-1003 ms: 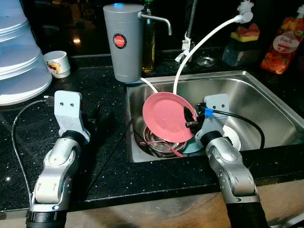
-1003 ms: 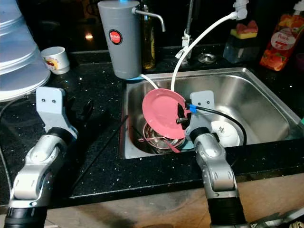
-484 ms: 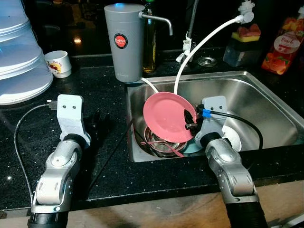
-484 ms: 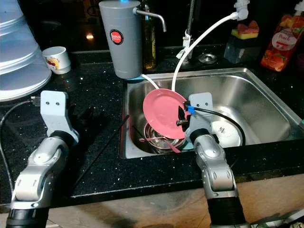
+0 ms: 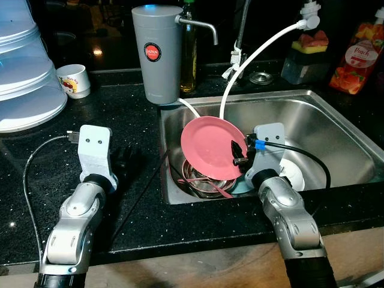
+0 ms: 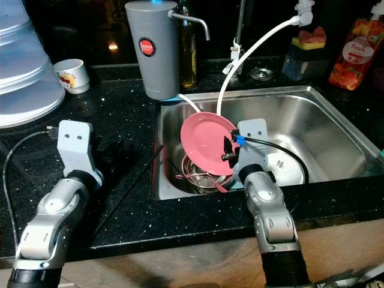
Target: Kitchen organization
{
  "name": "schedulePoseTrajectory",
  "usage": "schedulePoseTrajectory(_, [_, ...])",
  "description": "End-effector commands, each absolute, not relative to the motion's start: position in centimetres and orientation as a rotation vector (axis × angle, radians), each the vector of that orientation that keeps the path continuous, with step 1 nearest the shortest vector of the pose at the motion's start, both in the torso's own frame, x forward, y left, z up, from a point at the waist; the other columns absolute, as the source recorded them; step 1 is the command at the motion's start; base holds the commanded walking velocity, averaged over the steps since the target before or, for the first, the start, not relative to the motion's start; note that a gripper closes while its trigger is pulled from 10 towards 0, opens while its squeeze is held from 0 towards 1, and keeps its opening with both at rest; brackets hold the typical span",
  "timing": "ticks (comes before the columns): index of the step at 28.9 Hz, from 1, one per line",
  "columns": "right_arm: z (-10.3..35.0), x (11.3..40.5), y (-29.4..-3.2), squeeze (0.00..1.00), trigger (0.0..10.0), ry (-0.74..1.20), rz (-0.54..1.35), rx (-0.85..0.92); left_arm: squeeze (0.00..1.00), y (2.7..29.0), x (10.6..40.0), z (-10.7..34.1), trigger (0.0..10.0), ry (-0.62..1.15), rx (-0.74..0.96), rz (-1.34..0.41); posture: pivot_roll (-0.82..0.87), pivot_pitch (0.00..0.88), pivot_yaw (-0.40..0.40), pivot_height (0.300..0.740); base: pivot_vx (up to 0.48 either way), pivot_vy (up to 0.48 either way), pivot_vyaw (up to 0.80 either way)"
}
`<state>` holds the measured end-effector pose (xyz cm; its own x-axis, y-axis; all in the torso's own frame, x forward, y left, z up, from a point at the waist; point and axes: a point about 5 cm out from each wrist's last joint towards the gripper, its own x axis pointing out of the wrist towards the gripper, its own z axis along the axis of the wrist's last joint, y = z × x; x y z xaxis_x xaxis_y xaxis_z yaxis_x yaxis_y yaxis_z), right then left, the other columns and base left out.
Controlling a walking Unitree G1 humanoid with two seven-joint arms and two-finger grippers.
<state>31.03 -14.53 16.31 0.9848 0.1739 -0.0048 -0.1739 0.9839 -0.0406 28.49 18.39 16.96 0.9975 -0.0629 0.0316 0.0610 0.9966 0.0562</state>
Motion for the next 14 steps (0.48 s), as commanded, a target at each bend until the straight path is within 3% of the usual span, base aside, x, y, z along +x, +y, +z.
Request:
schedulePoseTrajectory(1, [15.9, 30.8, -14.4, 0.0, 10.0, 0.022, 0.184, -0.023, 0.0, 18.5, 28.3, 17.1, 10.0, -0.039, 0.048, -0.064, 0.01, 0.0, 0.015, 0.74, 0.0, 0.0, 0.0])
schedulePoseTrajectory(14, [17.2, 31.4, -14.1, 0.0, 10.0, -0.031, 0.182, -0.021, 0.0, 18.9, 28.7, 18.4, 10.0, -0.108, 0.061, -0.045, 0.02, 0.0, 0.011, 0.74, 0.0, 0.0, 0.0])
